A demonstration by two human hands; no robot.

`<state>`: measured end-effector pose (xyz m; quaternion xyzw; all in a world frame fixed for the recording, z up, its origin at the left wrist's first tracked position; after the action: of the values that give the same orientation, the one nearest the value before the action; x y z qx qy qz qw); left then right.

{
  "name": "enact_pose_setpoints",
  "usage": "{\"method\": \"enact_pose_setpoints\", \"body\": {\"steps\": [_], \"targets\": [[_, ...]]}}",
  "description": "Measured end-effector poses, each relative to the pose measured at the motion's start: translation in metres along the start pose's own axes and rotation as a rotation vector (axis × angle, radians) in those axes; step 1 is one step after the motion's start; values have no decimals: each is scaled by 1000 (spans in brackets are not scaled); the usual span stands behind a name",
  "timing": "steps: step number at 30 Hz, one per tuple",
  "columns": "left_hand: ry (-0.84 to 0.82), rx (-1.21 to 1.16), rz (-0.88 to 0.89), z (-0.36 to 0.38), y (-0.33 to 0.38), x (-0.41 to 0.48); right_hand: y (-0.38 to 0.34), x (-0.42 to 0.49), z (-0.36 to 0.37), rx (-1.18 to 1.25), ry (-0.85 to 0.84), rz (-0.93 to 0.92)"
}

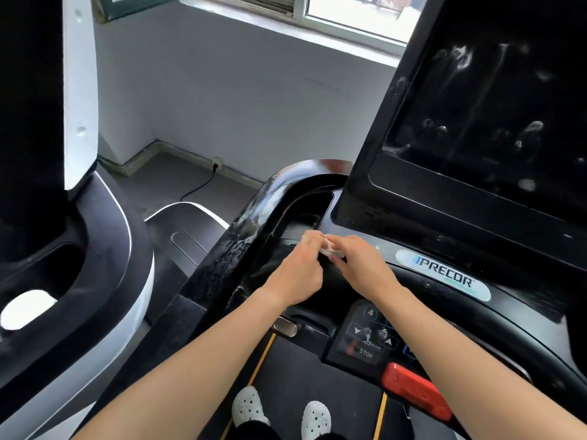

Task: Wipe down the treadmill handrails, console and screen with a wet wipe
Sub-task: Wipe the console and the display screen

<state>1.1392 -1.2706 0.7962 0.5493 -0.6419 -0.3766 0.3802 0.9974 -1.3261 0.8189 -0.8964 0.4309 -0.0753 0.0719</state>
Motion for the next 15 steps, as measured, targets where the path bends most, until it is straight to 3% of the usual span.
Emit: {"method": "enact_pose_setpoints", "body": {"steps": [4, 10, 15], "targets": [[161, 122, -11, -12, -9, 13, 12, 2, 6, -333, 21, -17], [-28, 287, -167, -9, -33, 23, 46, 6, -3, -283, 95, 339], [-26, 369, -146, -14, -34, 31, -1, 18, 19, -252, -10, 118]]}}
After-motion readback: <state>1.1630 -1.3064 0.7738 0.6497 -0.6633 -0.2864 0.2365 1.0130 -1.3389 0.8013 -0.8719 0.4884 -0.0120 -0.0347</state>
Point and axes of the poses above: each hand's wrist, its own x-axis towards the middle knuckle, its own z-axis out of the palm, y = z × x, the point moved 4 cm from there along x, towards the middle knuckle, and after that the axes turned 14 degrees about -x, right-handed, at the moved point
